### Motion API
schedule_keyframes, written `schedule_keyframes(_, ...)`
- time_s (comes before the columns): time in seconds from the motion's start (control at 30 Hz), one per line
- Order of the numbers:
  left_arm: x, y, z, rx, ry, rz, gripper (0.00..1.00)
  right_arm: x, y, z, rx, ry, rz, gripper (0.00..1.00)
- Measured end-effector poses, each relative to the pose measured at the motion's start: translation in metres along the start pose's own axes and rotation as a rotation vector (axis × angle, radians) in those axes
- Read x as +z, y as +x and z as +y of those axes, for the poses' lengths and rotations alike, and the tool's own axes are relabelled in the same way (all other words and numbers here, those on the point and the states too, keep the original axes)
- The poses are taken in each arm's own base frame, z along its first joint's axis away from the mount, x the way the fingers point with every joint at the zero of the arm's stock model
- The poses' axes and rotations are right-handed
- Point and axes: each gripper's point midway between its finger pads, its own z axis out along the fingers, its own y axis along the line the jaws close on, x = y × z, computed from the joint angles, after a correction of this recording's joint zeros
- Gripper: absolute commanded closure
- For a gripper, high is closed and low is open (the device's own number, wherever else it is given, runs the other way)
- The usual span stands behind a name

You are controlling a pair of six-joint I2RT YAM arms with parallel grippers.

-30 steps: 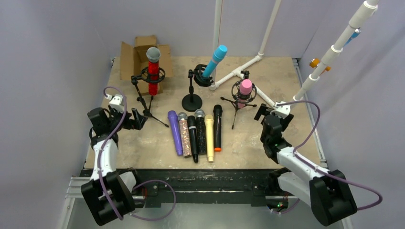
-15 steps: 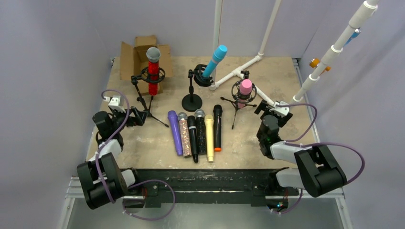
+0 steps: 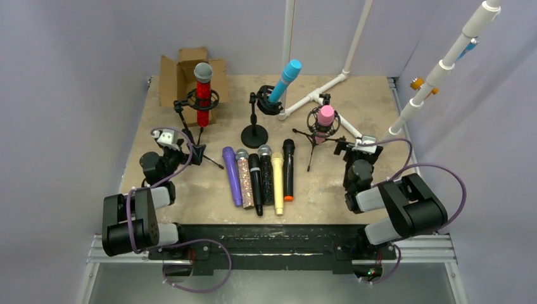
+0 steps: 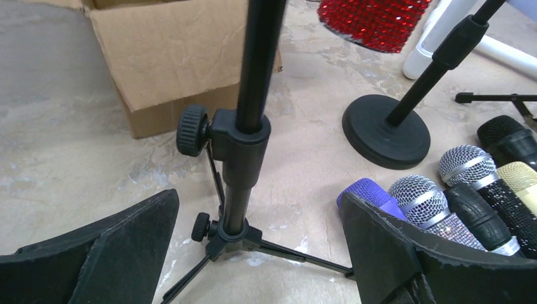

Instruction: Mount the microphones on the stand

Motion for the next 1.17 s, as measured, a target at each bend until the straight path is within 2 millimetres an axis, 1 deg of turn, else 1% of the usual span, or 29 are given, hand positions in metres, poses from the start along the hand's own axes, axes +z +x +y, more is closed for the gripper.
schedule_keyframes(0.1, 0.003, -0.002, -0.002, 0.045, -0.014, -0.019, 0.0, -0.005, 0.006, -0.001, -0.005, -0.03, -0.005, 0.01)
schedule_keyframes(0.13, 0.005, -0.001, -0.004, 0.062, -0.018, -0.019, 0.0, -0.008, 0.012, -0.004, -0.013, -0.032, 0.003, 0.01)
schedule_keyframes(0.2, 0.009, 0.0, -0.008, 0.085, -0.015, -0.024, 0.0, -0.016, 0.033, -0.009, -0.06, -0.04, 0.054, 0.01)
schedule_keyframes(0.23, 0.011, 0.005, -0.009, 0.088, -0.018, -0.01, 0.0, -0.019, 0.042, -0.009, -0.083, -0.05, 0.081, 0.01)
schedule_keyframes(0.27, 0.012, 0.01, -0.007, 0.085, -0.035, 0.019, 0.0, -0.02, 0.046, -0.009, -0.095, -0.054, 0.093, 0.01)
schedule_keyframes(0.3, 0.014, 0.012, -0.005, 0.087, -0.047, 0.03, 0.0, -0.019, 0.046, -0.009, -0.098, -0.057, 0.091, 0.01)
schedule_keyframes(0.37, 0.019, 0.01, -0.003, 0.099, -0.074, 0.04, 0.0, -0.01, 0.036, -0.006, -0.072, -0.049, 0.063, 0.01)
schedule_keyframes(0.4, 0.022, 0.008, -0.003, 0.108, -0.08, 0.042, 0.0, -0.001, 0.028, -0.005, -0.043, -0.034, 0.048, 0.01)
schedule_keyframes(0.43, 0.023, 0.006, -0.003, 0.114, -0.083, 0.039, 0.0, 0.012, 0.017, -0.006, -0.011, -0.024, 0.028, 0.01)
schedule_keyframes(0.5, 0.023, 0.007, -0.002, 0.121, -0.094, 0.043, 0.0, 0.034, -0.005, -0.011, 0.044, -0.005, -0.02, 0.01)
schedule_keyframes(0.53, 0.023, 0.008, -0.001, 0.12, -0.1, 0.047, 0.0, 0.039, -0.012, -0.016, 0.063, 0.007, -0.036, 0.01)
schedule_keyframes(0.57, 0.023, 0.008, 0.0, 0.12, -0.107, 0.049, 0.0, 0.041, -0.015, -0.019, 0.072, 0.012, -0.042, 0.01)
schedule_keyframes(0.6, 0.023, 0.008, 0.001, 0.121, -0.112, 0.05, 0.0, 0.041, -0.015, -0.021, 0.079, 0.012, -0.04, 0.01)
schedule_keyframes(0.73, 0.022, 0.01, 0.003, 0.12, -0.123, 0.055, 0.0, 0.04, -0.008, -0.017, 0.079, -0.011, -0.014, 0.01)
schedule_keyframes(1.17, 0.022, 0.012, 0.005, 0.126, -0.141, 0.064, 0.0, 0.039, -0.003, -0.017, 0.074, -0.01, 0.004, 0.01)
